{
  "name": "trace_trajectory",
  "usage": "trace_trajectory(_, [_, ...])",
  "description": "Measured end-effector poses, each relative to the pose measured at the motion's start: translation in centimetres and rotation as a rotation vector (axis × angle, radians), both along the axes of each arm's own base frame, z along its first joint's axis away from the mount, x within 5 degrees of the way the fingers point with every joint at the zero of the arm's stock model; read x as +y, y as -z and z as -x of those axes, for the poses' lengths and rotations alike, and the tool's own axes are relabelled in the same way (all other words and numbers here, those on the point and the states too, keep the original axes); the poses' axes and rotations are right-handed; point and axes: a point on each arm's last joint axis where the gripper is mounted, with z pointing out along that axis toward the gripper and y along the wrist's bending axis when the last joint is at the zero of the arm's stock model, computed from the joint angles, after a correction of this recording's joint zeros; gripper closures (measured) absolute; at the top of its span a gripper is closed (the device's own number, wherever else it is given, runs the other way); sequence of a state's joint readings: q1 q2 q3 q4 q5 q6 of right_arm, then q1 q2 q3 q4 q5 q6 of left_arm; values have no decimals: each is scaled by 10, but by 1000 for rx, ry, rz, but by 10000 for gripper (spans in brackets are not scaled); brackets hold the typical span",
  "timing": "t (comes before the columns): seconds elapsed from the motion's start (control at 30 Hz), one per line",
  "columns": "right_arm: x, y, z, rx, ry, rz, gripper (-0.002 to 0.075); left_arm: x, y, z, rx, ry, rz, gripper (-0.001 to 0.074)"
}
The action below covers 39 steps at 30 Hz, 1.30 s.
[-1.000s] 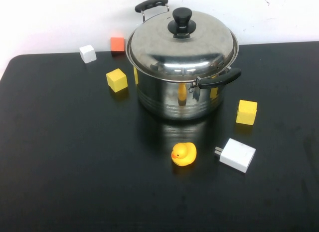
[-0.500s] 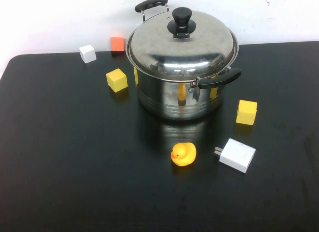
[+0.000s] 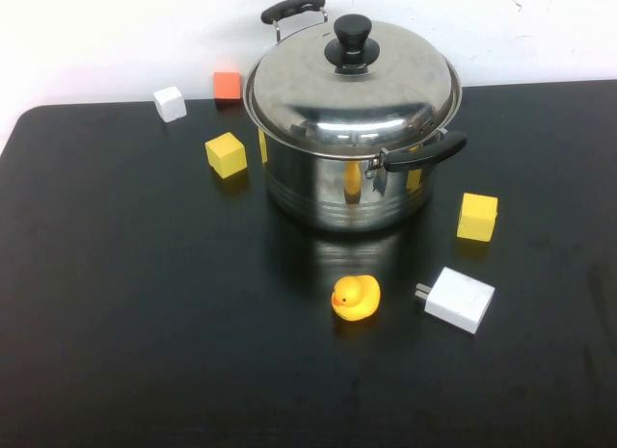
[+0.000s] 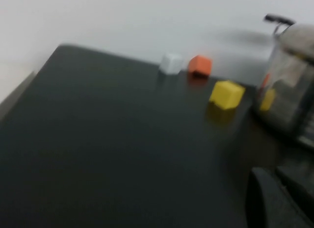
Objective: Cover the pot
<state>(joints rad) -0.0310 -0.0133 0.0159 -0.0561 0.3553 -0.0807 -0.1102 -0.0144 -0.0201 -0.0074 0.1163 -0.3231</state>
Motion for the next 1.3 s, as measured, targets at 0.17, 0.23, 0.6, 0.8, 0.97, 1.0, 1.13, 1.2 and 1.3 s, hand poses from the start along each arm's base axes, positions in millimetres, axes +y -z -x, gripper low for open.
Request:
trace_trajectory(0.17, [0, 0, 0, -1, 5, -13, 728, 2, 13, -2, 38, -38, 53, 736])
trace_trajectory(0.23, [0, 0, 0, -1, 5, -16, 728, 2, 17, -2, 78, -46, 59, 736])
trace_trajectory(0.6, [0, 0, 0, -1, 6, -17, 728, 2, 31, 1, 248, -50, 50, 736])
trace_trajectory(0.8, [0, 0, 0, -1, 6, -17, 728, 2, 31, 1, 247, -53, 50, 736])
trace_trajectory(0.97, [0, 0, 0, -1, 6, -17, 728, 3, 31, 1, 247, -64, 49, 736])
trace_trajectory(1.0, [0, 0, 0, -1, 6, -17, 728, 3, 31, 1, 247, -66, 47, 736])
trace_trajectory(1.13, [0, 0, 0, -1, 6, -17, 728, 3, 31, 1, 242, -59, -10, 736])
trace_trajectory(1.2, [0, 0, 0, -1, 6, -17, 728, 3, 31, 1, 240, -56, -33, 736])
trace_trajectory(1.3, [0, 0, 0, -1, 6, -17, 728, 3, 31, 1, 239, -54, -43, 736])
